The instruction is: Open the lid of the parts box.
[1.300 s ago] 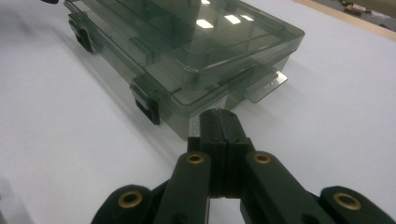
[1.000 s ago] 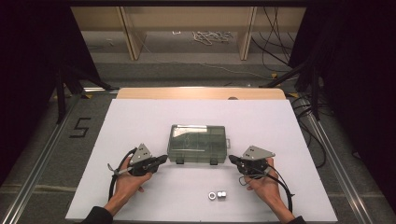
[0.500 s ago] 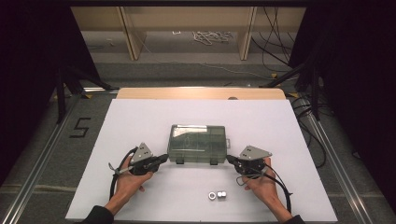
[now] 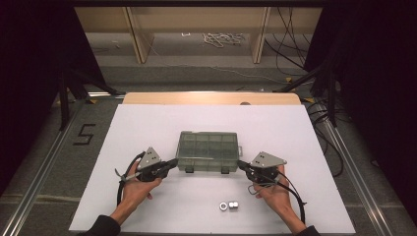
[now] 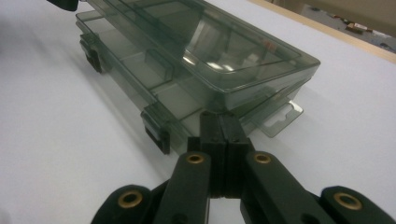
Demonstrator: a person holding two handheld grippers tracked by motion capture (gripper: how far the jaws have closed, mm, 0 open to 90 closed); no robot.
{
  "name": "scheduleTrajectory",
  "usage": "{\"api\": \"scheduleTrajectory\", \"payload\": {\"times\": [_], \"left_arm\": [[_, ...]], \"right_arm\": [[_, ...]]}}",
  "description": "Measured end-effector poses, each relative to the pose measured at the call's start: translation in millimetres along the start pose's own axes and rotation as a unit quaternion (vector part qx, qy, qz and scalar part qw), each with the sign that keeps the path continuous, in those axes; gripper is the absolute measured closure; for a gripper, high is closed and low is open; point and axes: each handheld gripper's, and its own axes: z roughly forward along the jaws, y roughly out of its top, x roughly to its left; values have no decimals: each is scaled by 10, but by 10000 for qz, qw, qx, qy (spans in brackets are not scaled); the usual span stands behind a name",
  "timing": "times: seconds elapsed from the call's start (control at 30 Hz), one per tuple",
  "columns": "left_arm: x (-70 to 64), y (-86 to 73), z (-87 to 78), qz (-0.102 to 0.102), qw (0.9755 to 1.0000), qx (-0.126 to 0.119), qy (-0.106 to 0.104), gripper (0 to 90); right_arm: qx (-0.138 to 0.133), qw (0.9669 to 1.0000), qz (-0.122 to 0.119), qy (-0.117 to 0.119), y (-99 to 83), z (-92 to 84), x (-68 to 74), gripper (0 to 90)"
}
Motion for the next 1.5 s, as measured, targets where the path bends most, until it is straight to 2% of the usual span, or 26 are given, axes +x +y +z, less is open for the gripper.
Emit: {"api": "scheduleTrajectory", "payload": {"times": [0.1,0.2,0.23,0.27,0.33,0.43,0.47,0.77,1.0,1.17,1.2,1.23,1.4,1.5], "left_arm": [[14,20,6,49,10000,-33,1,898],[9,51,23,-52,9999,-98,25,898],[27,85,23,69,9999,-116,37,898],[27,85,23,69,9999,-116,37,898],[29,105,34,-3,9999,-161,56,898],[47,130,44,59,9998,-164,46,898],[47,141,57,-19,9998,-202,68,898],[84,241,83,-15,9994,-303,143,898],[113,284,111,14,9994,-307,147,898],[139,320,133,-18,9993,-347,142,898],[144,327,137,-26,9993,-351,145,898],[152,335,140,-12,9993,-357,137,898],[174,355,168,-31,9992,-347,182,898],[186,370,193,4,9992,-343,197,898]], "right_arm": [[-59,10000,-8,-36,24,0,-6,900],[-139,9999,-28,-28,52,2,-7,900],[-168,9998,-34,-44,60,6,-9,900],[-187,9998,-29,-52,66,7,-9,900],[-202,9998,-20,-42,73,7,-12,900],[-263,9996,-33,-65,91,19,-24,900],[-302,9995,-41,-78,105,30,-32,900],[-535,9984,-73,-167,177,76,-57,900],[-537,9984,2,-182,218,110,-84,900],[-639,9976,-35,-255,242,134,-109,900],[-575,9981,-22,-221,248,130,-115,900],[-653,9975,-28,-265,255,156,-124,900],[-593,9980,-2,-213,273,177,-126,900],[-625,9977,-25,-261,275,195,-127,900]]}}
